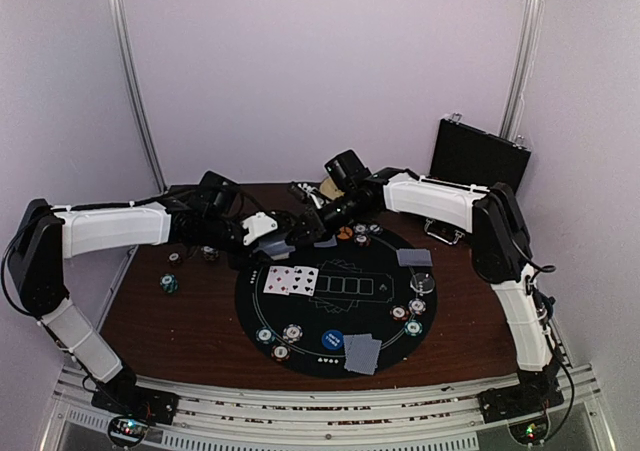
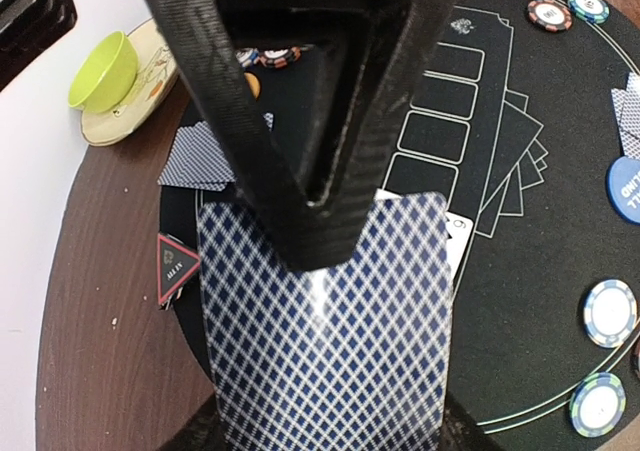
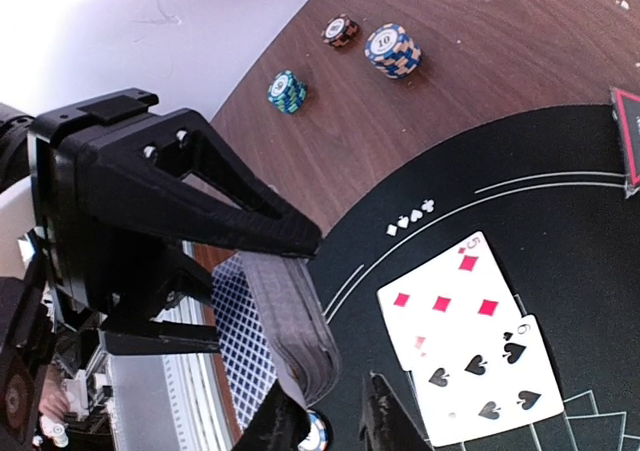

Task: Distribute texas hold em gaming equipment
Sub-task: Pick up the poker card from the face-down deck piles.

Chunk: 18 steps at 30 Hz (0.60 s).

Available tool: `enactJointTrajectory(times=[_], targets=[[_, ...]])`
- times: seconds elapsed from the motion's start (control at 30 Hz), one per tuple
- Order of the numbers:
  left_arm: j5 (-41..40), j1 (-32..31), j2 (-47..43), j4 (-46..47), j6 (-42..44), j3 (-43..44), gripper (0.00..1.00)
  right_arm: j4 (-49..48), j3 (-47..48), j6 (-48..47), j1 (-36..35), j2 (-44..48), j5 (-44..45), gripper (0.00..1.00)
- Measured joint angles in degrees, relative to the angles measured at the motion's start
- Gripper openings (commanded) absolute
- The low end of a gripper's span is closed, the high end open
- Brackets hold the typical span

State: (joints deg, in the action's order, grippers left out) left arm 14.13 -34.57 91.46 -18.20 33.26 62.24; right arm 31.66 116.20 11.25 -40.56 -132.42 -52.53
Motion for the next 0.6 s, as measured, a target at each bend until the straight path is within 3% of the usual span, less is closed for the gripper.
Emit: enactJointTrajectory(times=[0.13, 0.3, 0.6], targets=[[0.0, 0.0, 0.1, 0.3, 0.0, 0.0, 0.54, -1.8, -1.4, 2.2, 0.1, 0.1, -4.4, 0.19], [0.0, 0.0, 0.7, 0.3, 0.0, 0.0, 0.54, -4.1, -3.5, 4.6, 0.2, 0.1, -7.7, 0.0], [-0.2, 0.0, 0.9, 0.6, 0.0, -0.1, 0.54, -5.2, -4.5, 5.7, 0.9, 0.3, -8.5, 0.0]])
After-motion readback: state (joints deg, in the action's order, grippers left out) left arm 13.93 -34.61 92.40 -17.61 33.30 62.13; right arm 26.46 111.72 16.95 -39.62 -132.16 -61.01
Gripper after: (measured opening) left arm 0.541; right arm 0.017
